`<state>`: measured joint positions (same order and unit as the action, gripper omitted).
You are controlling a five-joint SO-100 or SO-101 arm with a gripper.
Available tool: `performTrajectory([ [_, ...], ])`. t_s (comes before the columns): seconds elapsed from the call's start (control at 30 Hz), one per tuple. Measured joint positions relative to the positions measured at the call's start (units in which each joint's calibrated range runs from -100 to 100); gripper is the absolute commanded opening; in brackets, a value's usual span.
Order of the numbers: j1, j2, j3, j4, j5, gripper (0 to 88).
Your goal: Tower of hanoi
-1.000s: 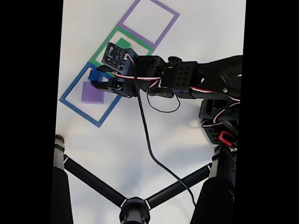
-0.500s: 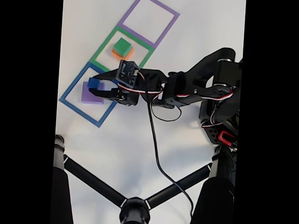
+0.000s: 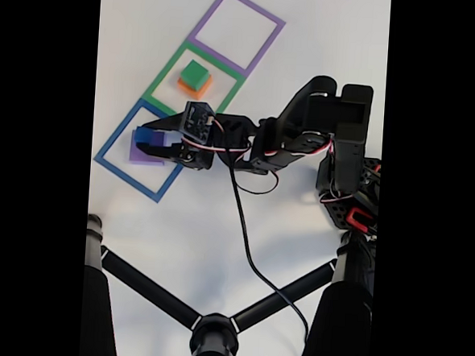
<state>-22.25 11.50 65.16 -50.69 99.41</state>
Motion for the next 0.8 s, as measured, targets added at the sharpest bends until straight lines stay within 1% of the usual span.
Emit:
performTrajectory([
  [0.57,-0.8,1.8,0.1,-0.6,-0.2,6.5],
  [0.63,-0.8,2.7,0.1,-1.3,0.0,10.1],
  [0.73,-0.8,3.1,0.1,-2.4,0.0,20.7],
  [0.8,-0.7,3.7,0.2,-2.8,0.0,23.6],
])
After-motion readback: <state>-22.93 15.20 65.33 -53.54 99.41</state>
